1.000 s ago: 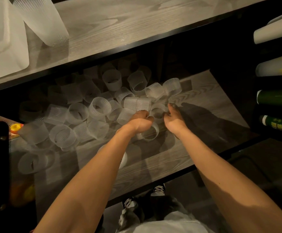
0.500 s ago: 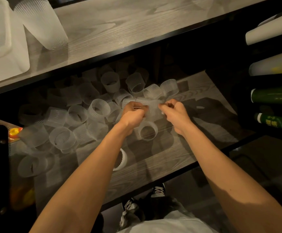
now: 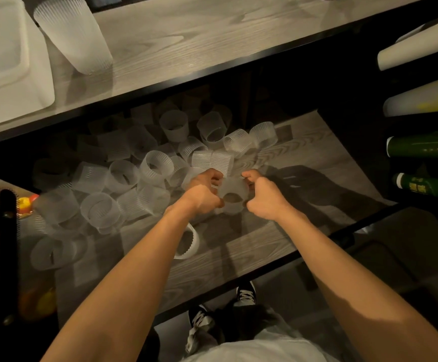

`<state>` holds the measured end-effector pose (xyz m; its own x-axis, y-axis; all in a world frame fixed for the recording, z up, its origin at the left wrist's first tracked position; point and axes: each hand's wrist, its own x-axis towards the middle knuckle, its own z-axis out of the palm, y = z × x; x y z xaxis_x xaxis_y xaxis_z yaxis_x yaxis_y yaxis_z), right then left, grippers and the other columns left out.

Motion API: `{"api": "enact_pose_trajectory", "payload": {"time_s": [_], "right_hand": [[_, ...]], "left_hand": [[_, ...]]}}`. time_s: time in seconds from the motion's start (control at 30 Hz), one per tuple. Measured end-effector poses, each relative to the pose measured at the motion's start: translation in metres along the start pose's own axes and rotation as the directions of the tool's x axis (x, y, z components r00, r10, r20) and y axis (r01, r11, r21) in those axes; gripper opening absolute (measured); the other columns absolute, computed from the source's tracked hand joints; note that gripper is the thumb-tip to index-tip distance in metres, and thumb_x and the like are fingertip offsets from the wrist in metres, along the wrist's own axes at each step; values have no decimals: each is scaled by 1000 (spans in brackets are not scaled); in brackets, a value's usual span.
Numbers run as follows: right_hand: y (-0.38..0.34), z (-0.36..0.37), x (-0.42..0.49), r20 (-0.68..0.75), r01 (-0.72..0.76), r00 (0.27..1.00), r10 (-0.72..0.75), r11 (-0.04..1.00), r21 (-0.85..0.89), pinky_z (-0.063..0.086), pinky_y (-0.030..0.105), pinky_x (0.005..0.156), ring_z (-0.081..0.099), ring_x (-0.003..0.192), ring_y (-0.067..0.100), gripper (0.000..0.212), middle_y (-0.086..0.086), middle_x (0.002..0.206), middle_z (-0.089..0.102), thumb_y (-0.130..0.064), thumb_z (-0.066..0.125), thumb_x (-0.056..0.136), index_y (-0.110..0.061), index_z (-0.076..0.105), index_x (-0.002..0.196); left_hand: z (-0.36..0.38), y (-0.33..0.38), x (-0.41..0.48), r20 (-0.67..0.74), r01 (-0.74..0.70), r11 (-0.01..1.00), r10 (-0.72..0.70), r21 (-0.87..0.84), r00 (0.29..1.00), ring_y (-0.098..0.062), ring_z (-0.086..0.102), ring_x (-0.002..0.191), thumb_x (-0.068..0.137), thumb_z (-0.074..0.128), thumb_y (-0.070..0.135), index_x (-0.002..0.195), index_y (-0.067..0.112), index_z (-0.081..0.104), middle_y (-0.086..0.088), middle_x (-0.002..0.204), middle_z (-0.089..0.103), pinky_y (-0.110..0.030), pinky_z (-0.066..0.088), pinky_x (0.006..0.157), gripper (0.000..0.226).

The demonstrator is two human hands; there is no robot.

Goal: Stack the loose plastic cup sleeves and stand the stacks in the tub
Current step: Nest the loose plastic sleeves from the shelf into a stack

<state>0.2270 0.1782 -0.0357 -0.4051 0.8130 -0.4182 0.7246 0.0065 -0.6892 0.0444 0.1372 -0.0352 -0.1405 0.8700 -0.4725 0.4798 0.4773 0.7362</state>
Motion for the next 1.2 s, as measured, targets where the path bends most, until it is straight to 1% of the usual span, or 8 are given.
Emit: {"api": "enact_pose_trajectory", "payload": {"time_s": [0.1, 0.3, 0.4, 0.5, 0.63, 0.77, 1.03, 1.2], "right_hand": [[-1, -2, 1, 15, 33, 999, -31, 986, -162, 50, 39, 102, 57, 124, 29, 83, 11, 135, 58, 2, 67, 76, -19, 35, 150], [-16, -11, 23, -1, 88, 996, -90, 976, -198, 48, 42, 100, 51, 126, 30, 74, 8, 142, 48, 2, 63, 80, -22, 37, 146], [-27, -9, 46, 57, 133, 991, -120, 935, -329, 32, 43, 119, 29, 148, 29, 85, 4, 164, 24, 0, 67, 85, -21, 25, 157], [-33, -5, 66, 142, 140, 986, -84, 883, -448, 27, 48, 121, 18, 153, 27, 93, -1, 169, 10, -3, 66, 89, -27, 11, 160], [-34, -1, 72, 144, 137, 986, -79, 882, -451, 31, 51, 118, 25, 151, 29, 89, 2, 164, 25, -9, 70, 89, -26, 18, 159], [-31, -5, 70, 19, 92, 996, -91, 957, -273, 41, 44, 113, 41, 140, 29, 76, 3, 154, 36, -5, 67, 88, -25, 35, 153], [-36, -30, 49, -129, 159, 980, -153, 987, 39, 42, 12, 73, 57, 96, 7, 31, -4, 120, 53, -16, 56, 99, -21, 60, 129], [-26, -40, 32, 98, 61, 994, -57, 997, -41, 53, 32, 72, 66, 79, 15, 17, 5, 90, 72, -12, 62, 91, -14, 67, 107]], "left_hand": [[-2, 4, 3, -12, 43, 990, -41, 136, 999, -19, 62, 104, 77, 73, 1, 136, 18, 52, -1, 127, 59, -30, 55, 86, 65], [-6, 15, 19, -92, 204, 973, -195, 104, 976, -25, 63, 102, 92, 57, 15, 129, 9, 59, -9, 109, 65, -31, 50, 80, 38], [-5, 19, 21, -43, 259, 966, -260, -24, 965, -25, 61, 103, 93, 58, 15, 123, 13, 58, -5, 107, 62, -40, 52, 96, 30], [-1, 19, 26, 52, 311, 926, -307, -213, 950, -23, 57, 86, 84, 59, 10, 108, 9, 59, -8, 92, 58, -40, 53, 80, 24], [1, 24, 30, 6, 318, 868, -342, -382, 940, -21, 53, 85, 88, 56, 0, 91, 17, 56, -10, 90, 57, -36, 45, 78, 17], [-2, 20, 32, -14, 290, 869, -323, -400, 946, -23, 59, 108, 86, 67, 13, 136, 14, 52, -8, 121, 60, -35, 53, 89, 53], [-25, 29, 18, -124, 83, 892, -154, -445, 980, -10, 63, 79, 90, 65, 9, 124, 20, 62, -1, 98, 67, -17, 50, 59, 36], [-25, 16, 2, 5, 44, 966, -45, -254, 999, -12, 63, 77, 92, 59, 0, 107, 21, 68, -7, 96, 68, -17, 50, 62, 28]]}}
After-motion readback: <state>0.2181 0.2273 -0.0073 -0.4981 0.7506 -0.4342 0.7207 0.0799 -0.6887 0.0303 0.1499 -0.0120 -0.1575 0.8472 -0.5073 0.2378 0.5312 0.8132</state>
